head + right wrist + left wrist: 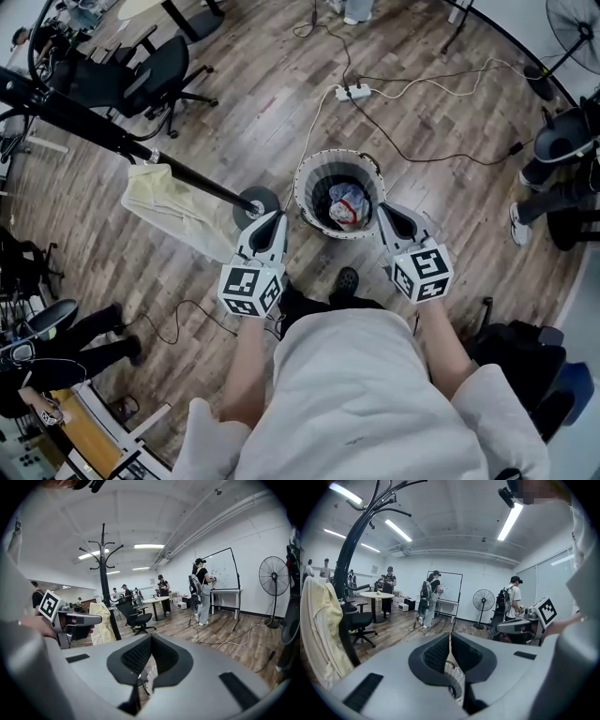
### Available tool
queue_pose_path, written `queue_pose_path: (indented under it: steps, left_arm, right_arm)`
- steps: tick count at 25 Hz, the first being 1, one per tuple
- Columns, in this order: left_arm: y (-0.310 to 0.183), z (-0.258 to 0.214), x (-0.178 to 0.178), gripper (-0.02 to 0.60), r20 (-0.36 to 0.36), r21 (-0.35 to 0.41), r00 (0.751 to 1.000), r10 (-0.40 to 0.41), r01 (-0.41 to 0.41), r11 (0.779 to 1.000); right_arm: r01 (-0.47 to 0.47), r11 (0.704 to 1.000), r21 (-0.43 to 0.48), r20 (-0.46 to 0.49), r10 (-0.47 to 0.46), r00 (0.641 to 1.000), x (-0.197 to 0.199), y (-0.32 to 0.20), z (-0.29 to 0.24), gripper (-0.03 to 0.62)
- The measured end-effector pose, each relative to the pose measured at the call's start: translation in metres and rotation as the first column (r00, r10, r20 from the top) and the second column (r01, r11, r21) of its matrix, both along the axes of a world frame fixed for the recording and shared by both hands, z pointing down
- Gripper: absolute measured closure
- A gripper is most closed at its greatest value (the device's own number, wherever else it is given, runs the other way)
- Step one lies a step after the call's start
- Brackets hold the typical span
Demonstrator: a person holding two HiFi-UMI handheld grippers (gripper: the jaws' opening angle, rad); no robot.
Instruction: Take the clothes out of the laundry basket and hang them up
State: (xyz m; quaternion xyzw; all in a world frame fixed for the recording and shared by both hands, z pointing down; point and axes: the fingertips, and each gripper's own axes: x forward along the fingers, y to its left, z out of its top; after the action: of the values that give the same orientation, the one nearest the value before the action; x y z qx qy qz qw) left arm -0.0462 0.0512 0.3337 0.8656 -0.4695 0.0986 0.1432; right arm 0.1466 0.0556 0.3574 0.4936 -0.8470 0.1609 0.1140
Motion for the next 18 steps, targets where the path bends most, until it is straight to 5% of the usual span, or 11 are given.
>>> queue_pose_path:
  steps: [9, 18]
  left_arm:
    - [-0.002, 0.017, 0.029, 0.551, 0.019, -0.051, 0.997, 0.069, -0.068, 0.996]
    - [-0.009, 0.055, 0.049, 0.551, 0.045, -0.138, 0.976, 0.212, -0.205, 0.969]
  right_arm:
    - [-0.014, 0.999, -0.039, -0.011, 0.013, 1.0, 0.012, 0.002, 0.017, 0.586]
    - [-0.08, 0.987, -0.143, -0.033, 0.076, 0.997, 0.012, 0.012, 0.067, 0.586]
